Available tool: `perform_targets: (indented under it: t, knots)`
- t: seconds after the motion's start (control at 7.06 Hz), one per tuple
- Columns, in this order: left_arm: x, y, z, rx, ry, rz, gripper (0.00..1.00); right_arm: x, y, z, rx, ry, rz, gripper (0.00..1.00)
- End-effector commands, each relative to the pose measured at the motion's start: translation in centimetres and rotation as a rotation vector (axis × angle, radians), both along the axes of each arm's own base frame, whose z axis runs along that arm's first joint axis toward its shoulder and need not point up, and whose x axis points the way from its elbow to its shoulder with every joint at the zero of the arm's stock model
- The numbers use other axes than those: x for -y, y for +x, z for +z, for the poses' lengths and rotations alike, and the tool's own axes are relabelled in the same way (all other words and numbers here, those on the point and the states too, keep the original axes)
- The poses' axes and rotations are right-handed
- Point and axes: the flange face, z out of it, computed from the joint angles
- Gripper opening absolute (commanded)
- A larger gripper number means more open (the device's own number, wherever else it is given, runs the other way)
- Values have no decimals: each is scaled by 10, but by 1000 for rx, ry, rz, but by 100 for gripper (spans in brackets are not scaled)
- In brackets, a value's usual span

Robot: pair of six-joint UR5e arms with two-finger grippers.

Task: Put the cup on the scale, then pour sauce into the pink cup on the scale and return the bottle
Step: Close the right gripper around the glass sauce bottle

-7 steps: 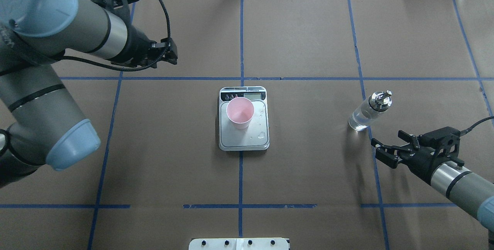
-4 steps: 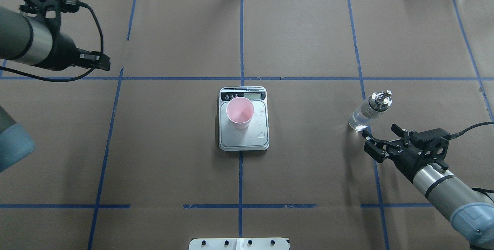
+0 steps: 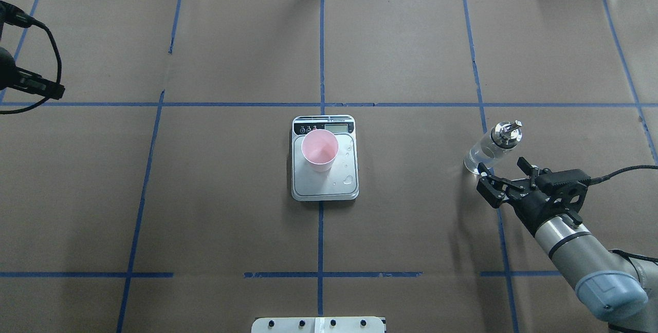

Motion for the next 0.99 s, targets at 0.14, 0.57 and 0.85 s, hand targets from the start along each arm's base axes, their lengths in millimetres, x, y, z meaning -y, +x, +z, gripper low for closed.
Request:
perform_targets:
  t: [0.14, 0.57, 0.85]
  knots:
    - [14, -27, 23, 67, 35, 40, 69, 4, -12, 0, 13, -45, 45, 99]
    - [14, -26, 24, 66, 32, 39, 70, 7, -26, 11, -34, -51, 49, 100]
    - [14, -26, 22, 62, 30, 34, 70, 16, -56, 21, -50, -42, 74, 100]
